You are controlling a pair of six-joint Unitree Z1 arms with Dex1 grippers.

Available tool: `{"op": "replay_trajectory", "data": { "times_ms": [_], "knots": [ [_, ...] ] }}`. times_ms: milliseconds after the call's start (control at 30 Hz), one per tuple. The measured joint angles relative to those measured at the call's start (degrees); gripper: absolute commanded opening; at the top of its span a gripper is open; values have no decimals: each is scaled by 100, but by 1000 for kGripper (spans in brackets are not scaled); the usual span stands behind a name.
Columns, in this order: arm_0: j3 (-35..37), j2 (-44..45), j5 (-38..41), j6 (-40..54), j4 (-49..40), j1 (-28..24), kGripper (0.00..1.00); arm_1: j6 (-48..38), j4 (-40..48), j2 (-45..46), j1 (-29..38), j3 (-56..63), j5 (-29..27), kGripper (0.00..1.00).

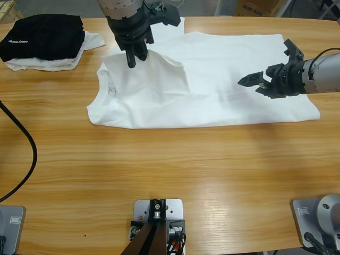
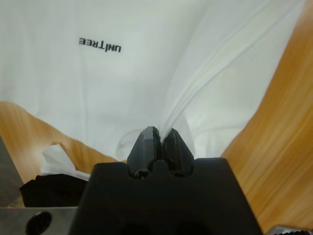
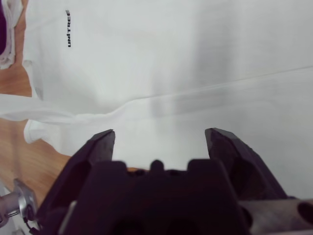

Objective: Fold clothes

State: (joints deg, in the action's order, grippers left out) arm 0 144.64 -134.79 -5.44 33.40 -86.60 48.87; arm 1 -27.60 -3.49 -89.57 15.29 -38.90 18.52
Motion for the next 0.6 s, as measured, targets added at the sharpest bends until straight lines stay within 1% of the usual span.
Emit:
{"op": "replay_trajectory", "data": {
  "times_ms": [200, 300, 433, 533, 600],
  "knots": [
    [-6, 0, -141, 110, 0, 74, 0, 0, 65, -92, 0, 14, 2, 757],
    [93, -3, -541, 110, 0, 77, 0, 0, 122, -155, 0, 19, 15, 757],
    [469, -108, -1008, 84, 0, 66, 0, 0, 157, -239, 0, 48, 16, 757],
    [527, -287, -1011, 82, 0, 44, 0, 0, 255, -346, 0, 94, 16, 757],
    [542, -402, -795, 82, 0, 40, 0, 0, 313, -405, 0, 98, 22, 757]
  ]
}}
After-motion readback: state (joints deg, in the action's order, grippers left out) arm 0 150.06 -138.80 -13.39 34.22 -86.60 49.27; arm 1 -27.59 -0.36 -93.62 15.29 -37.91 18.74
